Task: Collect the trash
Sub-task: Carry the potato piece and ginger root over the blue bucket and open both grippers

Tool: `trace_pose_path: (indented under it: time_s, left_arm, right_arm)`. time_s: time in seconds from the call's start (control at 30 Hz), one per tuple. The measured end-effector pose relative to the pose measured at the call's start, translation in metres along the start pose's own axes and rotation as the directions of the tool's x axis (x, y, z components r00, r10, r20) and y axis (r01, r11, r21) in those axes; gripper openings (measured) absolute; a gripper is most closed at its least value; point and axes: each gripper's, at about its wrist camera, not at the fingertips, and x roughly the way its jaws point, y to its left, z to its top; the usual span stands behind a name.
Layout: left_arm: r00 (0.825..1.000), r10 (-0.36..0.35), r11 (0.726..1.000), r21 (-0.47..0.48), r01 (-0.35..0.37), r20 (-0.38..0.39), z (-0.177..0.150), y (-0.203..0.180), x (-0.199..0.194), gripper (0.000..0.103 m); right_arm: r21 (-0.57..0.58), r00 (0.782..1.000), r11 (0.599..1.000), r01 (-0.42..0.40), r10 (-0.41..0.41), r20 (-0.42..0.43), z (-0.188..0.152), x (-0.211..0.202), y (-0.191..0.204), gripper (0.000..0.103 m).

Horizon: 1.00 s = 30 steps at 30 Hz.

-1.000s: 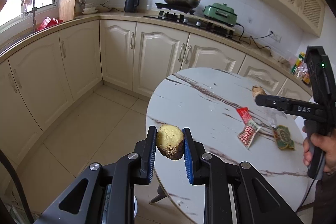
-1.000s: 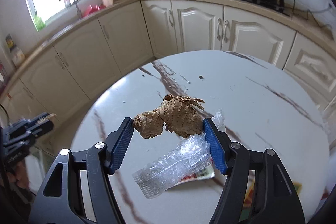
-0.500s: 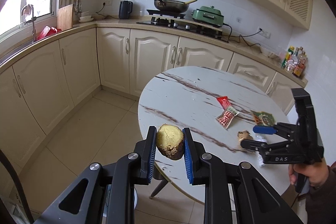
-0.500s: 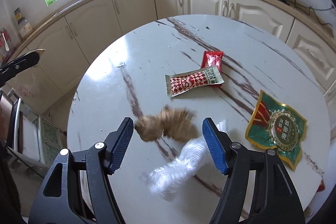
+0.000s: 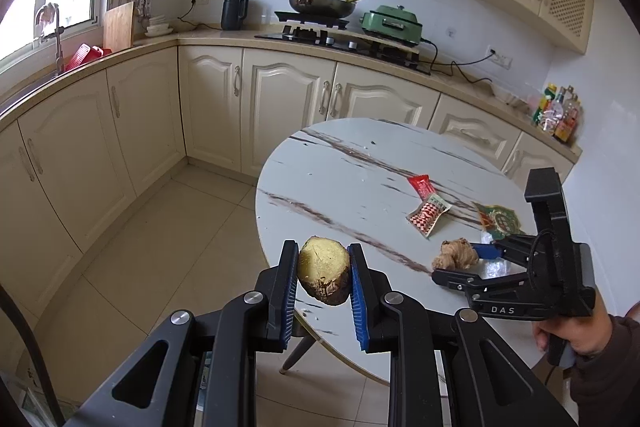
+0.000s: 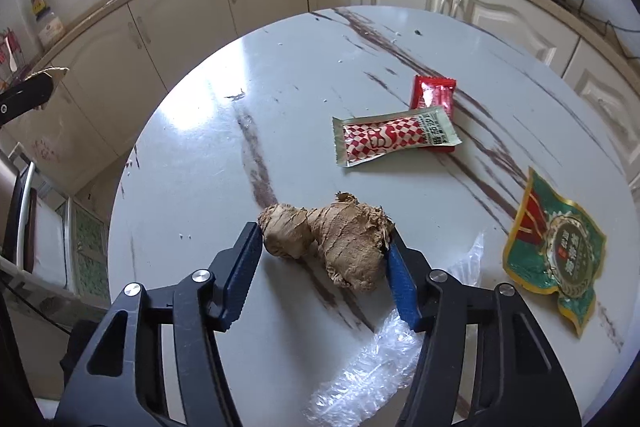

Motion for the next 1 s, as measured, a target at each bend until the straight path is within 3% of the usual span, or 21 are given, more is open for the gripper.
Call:
trace_pose_path:
  time_s: [0.2,0.3,0.47,0.57,0.77,0.9,1.0]
  left_arm:
    - [1.0,0.01,1.0,-0.026,-0.01,-0.004,-0.002,0.025,0.005,0.02]
    - [1.0,0.026,0.998,-0.048,-0.027,-0.005,-0.009,0.041,0.004,0.02]
    - [0.997,0.077,0.99,-0.117,-0.079,-0.02,-0.03,0.086,-0.003,0.02]
    - [0.991,0.125,0.977,-0.166,-0.132,-0.052,-0.046,0.12,-0.006,0.02]
    - [0.972,0.179,0.948,-0.238,-0.213,-0.154,-0.079,0.174,0.013,0.02]
    - [0.961,0.152,0.94,-0.267,-0.212,-0.23,-0.094,0.197,0.05,0.02]
    - [0.951,0.129,0.935,-0.284,-0.211,-0.281,-0.104,0.209,0.082,0.02]
  right_arm:
    - [0.028,0.999,1.0,-0.015,0.013,0.05,0.009,-0.008,0.012,0.057]
    - [0.048,0.992,0.997,-0.06,0.055,0.114,0.024,-0.024,0.029,0.057]
    - [-0.028,0.967,0.986,-0.164,0.166,0.191,0.06,-0.029,0.109,0.057]
    - [-0.094,0.954,0.97,-0.224,0.238,0.181,0.077,-0.009,0.169,0.057]
    - [-0.169,0.958,0.948,-0.27,0.283,0.056,0.088,0.082,0.255,0.057]
    - [-0.141,0.965,0.954,-0.264,0.261,-0.036,0.088,0.146,0.274,0.057]
    - [-0.075,0.952,0.953,-0.293,0.283,-0.114,0.083,0.191,0.275,0.058]
